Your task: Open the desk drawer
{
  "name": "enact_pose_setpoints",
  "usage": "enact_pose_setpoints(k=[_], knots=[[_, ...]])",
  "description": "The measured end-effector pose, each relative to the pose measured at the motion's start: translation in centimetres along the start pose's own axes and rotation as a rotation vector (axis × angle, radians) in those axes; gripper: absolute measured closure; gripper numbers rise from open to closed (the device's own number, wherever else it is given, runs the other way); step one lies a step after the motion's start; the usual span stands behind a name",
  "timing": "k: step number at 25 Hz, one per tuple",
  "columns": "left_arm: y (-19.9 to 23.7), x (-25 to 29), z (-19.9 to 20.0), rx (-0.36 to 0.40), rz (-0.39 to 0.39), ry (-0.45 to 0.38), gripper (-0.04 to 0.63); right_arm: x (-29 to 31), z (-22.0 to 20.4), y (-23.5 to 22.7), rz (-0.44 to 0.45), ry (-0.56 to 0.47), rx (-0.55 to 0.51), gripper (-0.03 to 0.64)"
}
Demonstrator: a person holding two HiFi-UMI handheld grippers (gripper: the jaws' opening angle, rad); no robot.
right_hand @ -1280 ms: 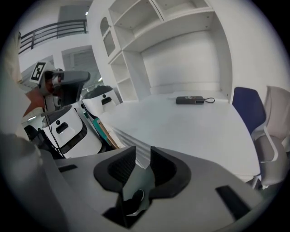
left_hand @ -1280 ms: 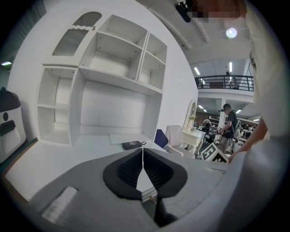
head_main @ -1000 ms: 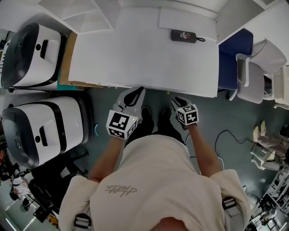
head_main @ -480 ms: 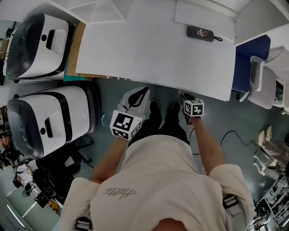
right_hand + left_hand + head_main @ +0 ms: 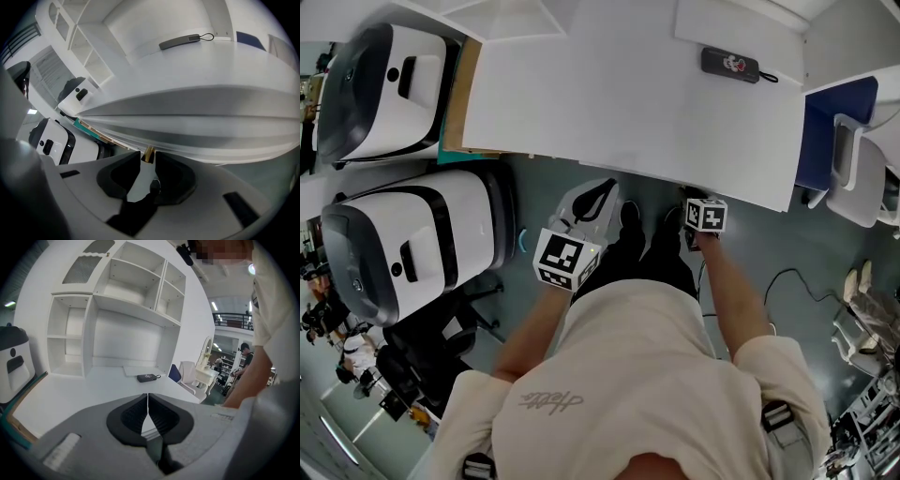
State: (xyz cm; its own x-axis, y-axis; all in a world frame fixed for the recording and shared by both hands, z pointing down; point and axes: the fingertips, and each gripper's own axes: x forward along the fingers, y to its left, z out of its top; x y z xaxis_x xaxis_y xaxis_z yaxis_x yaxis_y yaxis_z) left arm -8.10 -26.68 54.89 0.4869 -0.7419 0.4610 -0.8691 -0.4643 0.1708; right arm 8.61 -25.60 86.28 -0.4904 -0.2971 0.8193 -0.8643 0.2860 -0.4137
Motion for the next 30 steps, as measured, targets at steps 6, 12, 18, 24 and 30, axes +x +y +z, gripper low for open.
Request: enact_pose_setpoints(k=[6, 12, 18, 24, 30], knots=[[1.0, 0.2, 0.0, -0.007, 0.006, 0.005, 0.577, 1.0, 0.5, 0.0, -0.043, 0.025, 0.056, 0.520], [1.5, 0.2, 0.6, 0.000, -0.001, -0.004, 0.577, 1.8, 0.4, -0.2, -0.103, 0.089, 0.064, 0.526], [1.5, -0.4, 1.6, 0.022, -0.025, -0.018, 0.577, 1.5, 0.0, -0.1, -0.112, 0.124, 0.114, 0.529], [2.7, -1.8, 2.0, 0.046, -0.032, -0.038, 0.577, 1.1, -1.4, 0.5, -0.115, 0.131, 0.118, 0.529], [3.4, -2.6, 1.4, 0.058, -0.067, -0.039, 0.577, 0.2, -4.3, 1.4, -0.146, 0.140, 0.129, 0.529]])
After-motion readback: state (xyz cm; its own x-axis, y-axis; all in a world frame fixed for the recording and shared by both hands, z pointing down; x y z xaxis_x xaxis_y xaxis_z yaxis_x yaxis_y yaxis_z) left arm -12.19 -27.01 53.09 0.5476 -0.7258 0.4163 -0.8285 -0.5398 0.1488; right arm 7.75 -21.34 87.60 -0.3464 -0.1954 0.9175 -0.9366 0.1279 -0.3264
